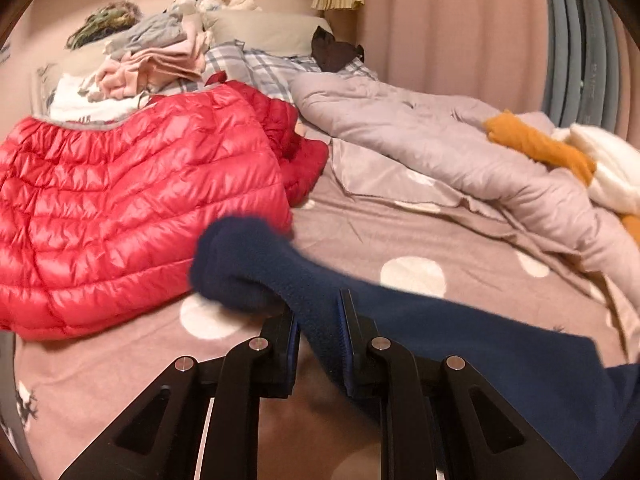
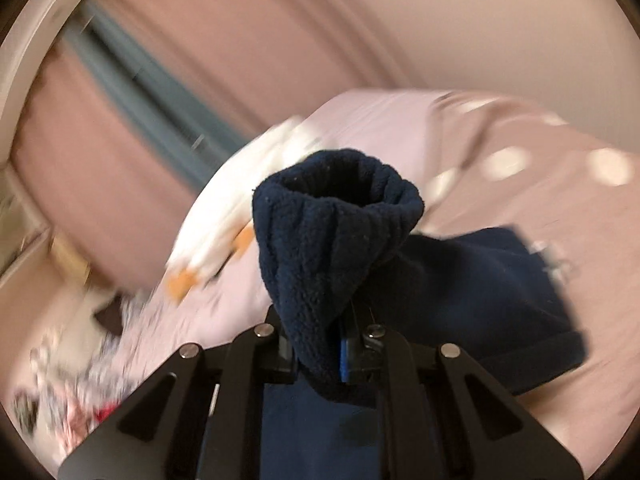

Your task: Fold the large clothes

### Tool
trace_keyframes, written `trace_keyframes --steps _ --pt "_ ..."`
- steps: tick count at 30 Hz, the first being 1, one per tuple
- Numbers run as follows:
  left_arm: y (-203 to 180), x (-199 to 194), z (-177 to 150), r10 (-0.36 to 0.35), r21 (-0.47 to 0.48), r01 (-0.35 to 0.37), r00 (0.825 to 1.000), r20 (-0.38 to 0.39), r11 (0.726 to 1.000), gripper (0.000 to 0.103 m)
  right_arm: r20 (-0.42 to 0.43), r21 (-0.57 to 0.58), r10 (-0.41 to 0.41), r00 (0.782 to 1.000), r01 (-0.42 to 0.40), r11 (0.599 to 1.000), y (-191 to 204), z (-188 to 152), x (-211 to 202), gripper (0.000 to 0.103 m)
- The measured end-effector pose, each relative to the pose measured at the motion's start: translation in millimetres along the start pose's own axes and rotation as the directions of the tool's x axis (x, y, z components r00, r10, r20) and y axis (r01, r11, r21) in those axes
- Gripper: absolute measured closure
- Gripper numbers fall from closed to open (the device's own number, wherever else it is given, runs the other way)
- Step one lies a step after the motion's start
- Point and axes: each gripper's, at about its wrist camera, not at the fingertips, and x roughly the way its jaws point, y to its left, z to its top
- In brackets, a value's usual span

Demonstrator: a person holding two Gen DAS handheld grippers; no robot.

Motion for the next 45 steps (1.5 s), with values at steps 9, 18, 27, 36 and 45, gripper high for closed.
trace_keyframes --steps 9,18,27,36,45 --pt "-0.5 -8.0 -13.7 0.011 0.085 -0.009 1.000 -0.024 0.996 0.085 -0.250 -0.098 0.090 0.964 -0.118 0.988 86.1 -103.3 62.1 0.087" --pt "4.2 -9.8 -14.3 -0.012 0.063 0.015 0.998 -0.061 0.998 0.085 -0.346 -0.174 0.089 0.934 -0.157 0.972 125.2 -130.1 74.5 0.056" --pt "3.4 -11.0 -20.4 -0.016 0.061 0.020 0.998 -0.066 0.998 0.085 -0.235 -0.150 0.042 0.971 -0.078 0.986 113.9 -112.1 63.1 0.049" --pt "8.7 -1.9 -20.3 -0.021 0.040 0.023 0.998 -0.065 0.999 0.085 -0.438 -0.214 -0.167 0.883 0.077 0.974 75.9 -185.1 136.4 0.056" --pt "0.8 -15.5 -9.9 -0.025 0.039 0.026 0.999 -0.027 0.999 0.085 -0.364 -0.251 -0.141 0.921 0.049 0.967 70.4 -150.7 105.0 0.056"
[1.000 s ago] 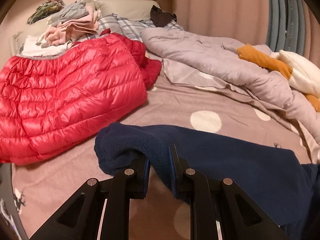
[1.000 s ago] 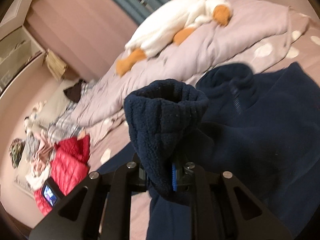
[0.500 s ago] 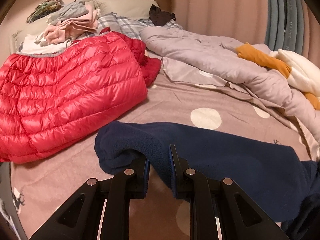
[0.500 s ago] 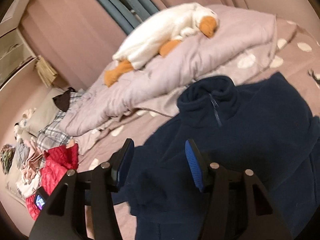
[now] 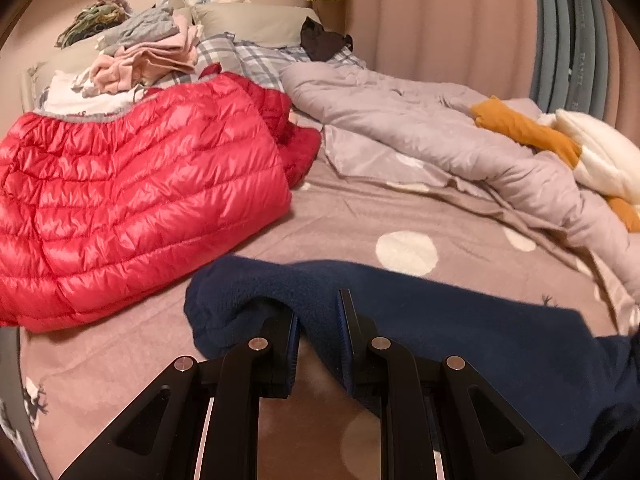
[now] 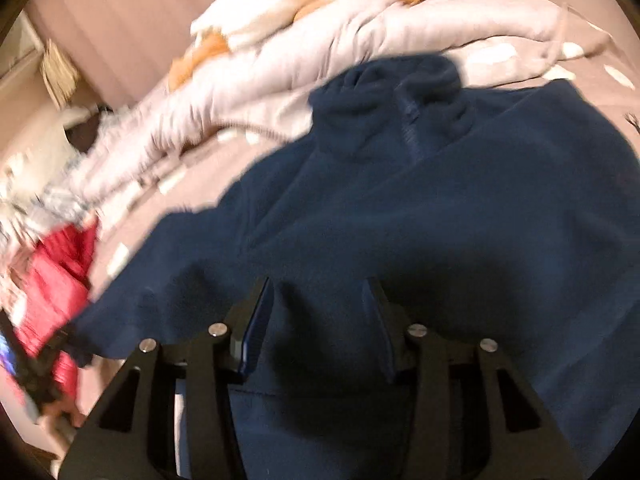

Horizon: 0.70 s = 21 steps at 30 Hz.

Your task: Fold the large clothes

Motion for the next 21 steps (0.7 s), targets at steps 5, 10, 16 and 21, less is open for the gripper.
trace_keyframes --steps 5,10,16,21 --pt "-12.0 -21.9 1.5 -0.002 0.011 0.002 0.999 0.041 1.000 0.085 0.171 0.037 -0.144 0.975 0.140 0.989 -57.4 16.4 -65.0 0.054" --pt "-33.6 -51.2 7.0 -0.018 0.068 0.011 0.995 0.098 0.998 0.085 0.230 0.144 -0.256 0.939 0.227 0.963 -124.6 23.3 -115.3 0.054" --pt "-68.3 -92.5 13.8 -0.043 0.146 0.018 0.985 0.170 0.989 0.085 0.252 0.261 -0.358 0.899 0.293 0.920 -192.5 12.1 -160.6 0.054" --pt "-53.0 -70.6 7.9 -0.095 0.042 0.094 0.995 0.021 0.995 0.085 0.229 0.330 -0.343 0.911 0.259 0.908 -228.6 -6.8 -183.7 0.054"
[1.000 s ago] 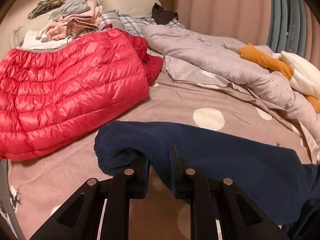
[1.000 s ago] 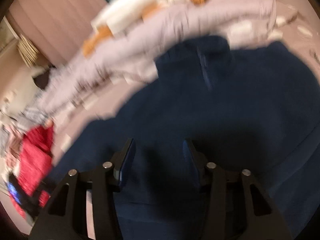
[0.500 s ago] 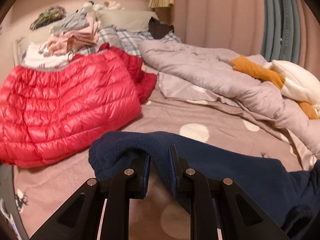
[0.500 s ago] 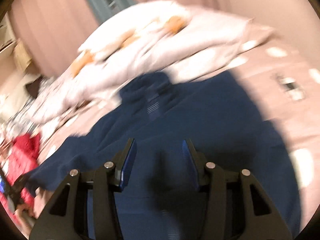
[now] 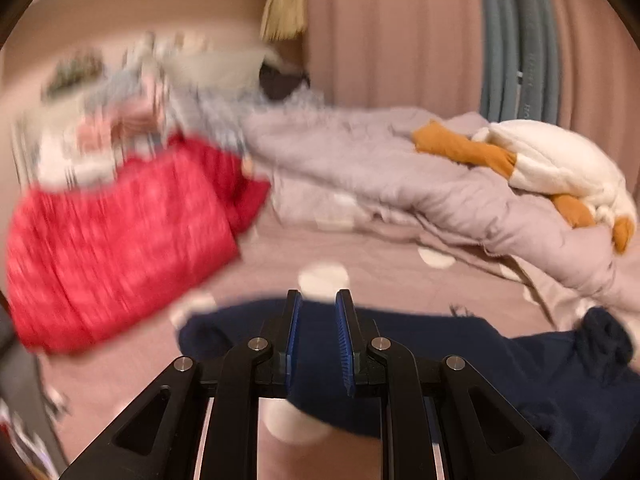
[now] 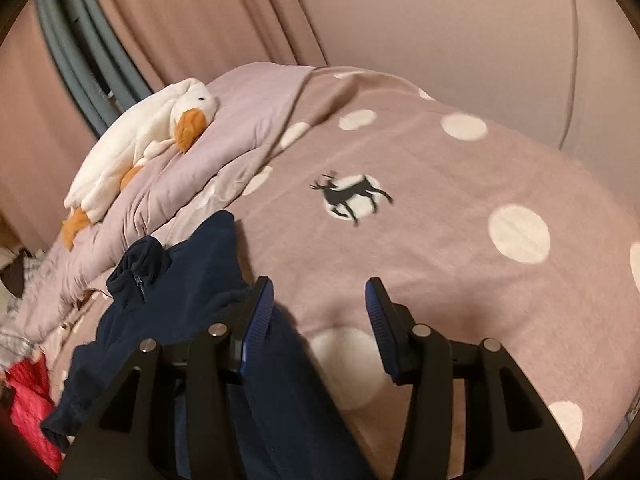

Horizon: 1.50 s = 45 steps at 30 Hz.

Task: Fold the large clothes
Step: 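Lower the held sleeve across the jacket body and open the left tool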

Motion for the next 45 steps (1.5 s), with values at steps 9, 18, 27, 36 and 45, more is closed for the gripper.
trace_keyframes --steps 9,18,27,36,45 --pt "112.3 51.6 -31.0 -0.164 -0.376 0.096 0.974 -0.154 0.922 0.030 -0.023 -0.019 -0.014 1.000 0.013 1.000 -11.3 -9.7 -3.4 0.050" --pt "160.3 106.1 -28.7 -0.465 -0.614 0.281 0.870 -0.161 0.737 0.030 -0.065 -0.078 -0.036 0.997 0.031 0.996 12.6 -24.9 15.2 0.049" --pt "146.0 117.9 -3.7 -0.426 -0.540 0.264 0.882 -0.199 0.799 0.030 -0.083 -0.145 -0.080 0.993 0.068 0.987 25.1 -34.2 31.4 0.049" --pt "162.1 124.0 -11.8 -0.639 -0.669 0.372 0.742 -0.203 0.644 0.030 -0.056 -0.176 -0.087 0.995 0.076 0.981 31.1 -34.9 29.1 0.049" --pt "172.9 174.2 -14.5 -0.554 -0.731 0.197 0.783 -0.284 0.653 0.042 -0.049 -0.190 -0.094 0.994 0.084 0.978 29.8 -36.1 34.2 0.048"
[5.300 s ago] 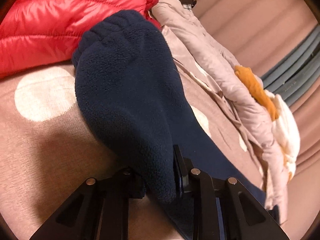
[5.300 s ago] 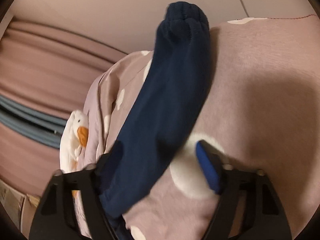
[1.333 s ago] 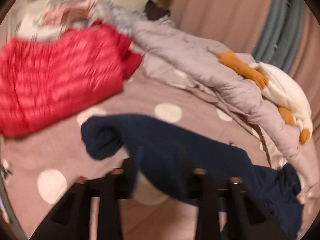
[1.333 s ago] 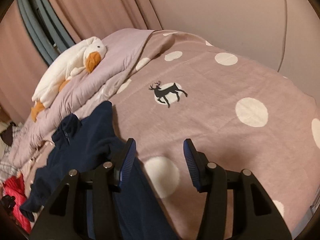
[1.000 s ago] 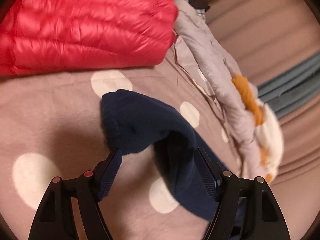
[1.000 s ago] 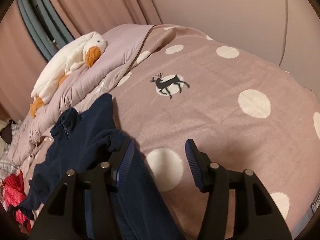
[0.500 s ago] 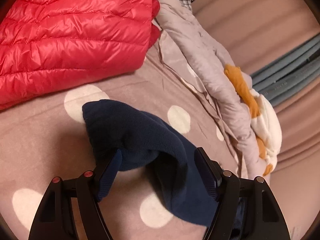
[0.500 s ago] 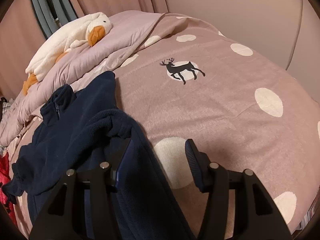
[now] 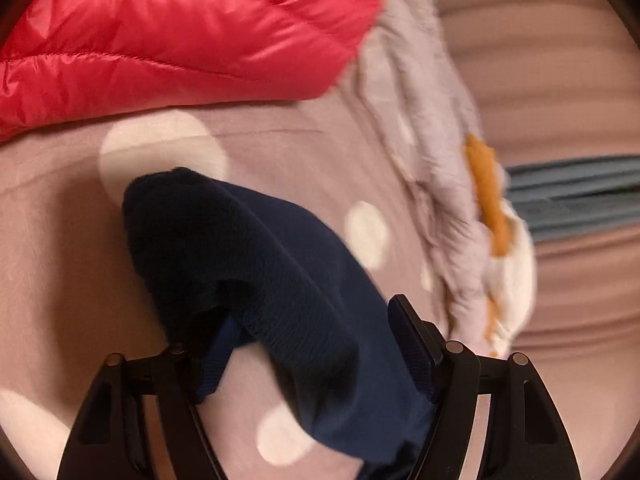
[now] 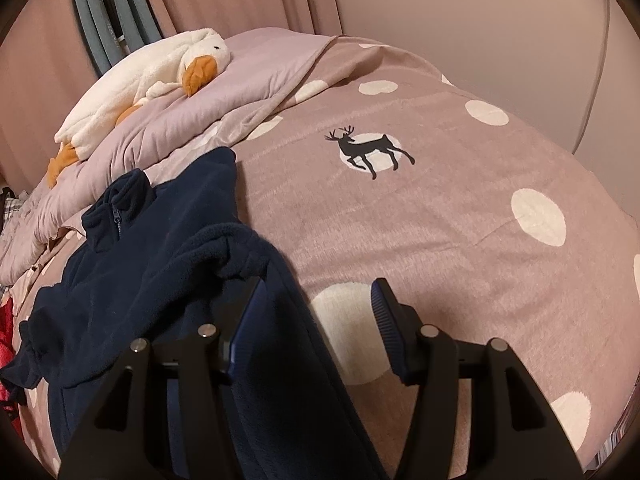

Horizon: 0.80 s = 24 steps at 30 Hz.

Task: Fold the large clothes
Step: 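Lower the held sleeve across the jacket body and open the left tool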

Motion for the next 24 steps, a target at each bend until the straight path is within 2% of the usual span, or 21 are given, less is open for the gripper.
trace_keyframes --steps 1,2,5,8,11,12,15,16,17,19,20,22,24 --pt "3.3 4.2 1.8 0.068 -0.014 -0.068 0.998 0.013 0.998 0.061 0.001 -0.002 -0.009 1.000 0.009 1.000 -0.2 -0.4 1.4 0.048" --pt "3.8 7.8 1.6 0.130 0.007 -0.130 0.991 0.020 0.991 0.074 0.001 0.001 -0.015 1.000 0.015 1.000 -0.7 -0.8 3.5 0.048" --pt "-11.3 7.2 -11.1 0.210 0.141 -0.225 0.971 0.112 0.964 0.080 -0.022 0.016 -0.011 1.000 0.011 1.000 -2.2 -2.5 10.9 0.048" --pt "-32.0 1.0 -24.9 0.278 0.194 -0.323 0.933 0.228 0.926 0.085 -0.032 0.002 -0.003 0.999 0.003 1.000 0.0 -5.8 11.7 0.049" --pt "-61.9 -15.0 -42.0 0.246 0.267 -0.348 0.904 0.350 0.899 0.086 -0.013 -0.007 0.007 1.000 -0.007 1.000 -0.1 -4.0 3.5 0.049" --pt "-74.1 -18.2 -47.1 0.240 0.303 -0.365 0.894 0.379 0.880 0.086 0.000 -0.005 0.011 1.000 -0.011 1.000 -1.7 -2.5 -1.0 0.049" --pt "-133.0 -28.8 -81.0 0.226 0.444 -0.480 0.829 0.511 0.757 0.085 0.058 0.016 0.001 0.998 -0.002 1.000 -9.3 4.4 -17.4 0.048" --pt "-150.7 -32.6 -95.6 0.202 0.482 -0.493 0.820 0.536 0.724 0.085 0.081 0.034 -0.007 0.997 0.004 0.999 -13.5 7.0 -23.5 0.048" --pt "-162.3 -34.7 -106.0 0.176 0.508 -0.487 0.822 0.542 0.711 0.086 0.101 0.051 -0.006 0.995 0.001 0.999 -19.1 9.6 -30.4 0.048" --pt "-196.9 -44.0 -141.7 0.063 0.596 -0.405 0.858 0.510 0.694 0.086 0.118 0.069 0.001 0.993 -0.009 0.998 -27.1 12.8 -38.6 0.048" --pt "-212.4 -46.1 -162.2 0.017 0.638 -0.370 0.873 0.487 0.675 0.086 0.125 0.077 0.000 0.992 -0.010 0.997 -30.1 13.8 -42.2 0.048" --pt "-239.0 -44.6 -209.2 -0.038 0.713 -0.344 0.887 0.461 0.610 0.086 0.139 0.090 -0.003 0.990 -0.010 0.996 -37.8 15.7 -49.4 0.048" --pt "-253.8 -41.2 -257.7 -0.091 0.769 -0.333 0.889 0.450 0.545 0.086 0.151 0.105 -0.015 0.988 -0.001 0.994 -44.7 17.2 -54.6 0.048"
